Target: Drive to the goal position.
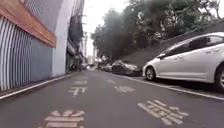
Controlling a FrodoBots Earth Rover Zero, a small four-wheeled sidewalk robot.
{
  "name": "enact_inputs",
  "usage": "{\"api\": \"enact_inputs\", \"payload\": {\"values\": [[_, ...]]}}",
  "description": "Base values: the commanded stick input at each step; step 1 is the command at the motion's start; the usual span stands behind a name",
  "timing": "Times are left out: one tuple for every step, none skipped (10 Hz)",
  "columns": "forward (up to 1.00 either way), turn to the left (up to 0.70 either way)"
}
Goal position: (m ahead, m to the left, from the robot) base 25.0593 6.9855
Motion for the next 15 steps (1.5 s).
{"api": "enact_inputs", "payload": {"values": [[0.70, 0.14], [0.70, 0.10], [0.70, 0.00], [0.70, 0.00], [0.70, 0.00], [0.70, 0.00], [0.70, 0.00], [0.70, 0.00], [0.70, 0.00], [0.70, 0.00], [0.70, 0.00], [0.70, 0.00], [0.70, 0.00], [0.70, 0.00], [0.70, -0.01]]}}
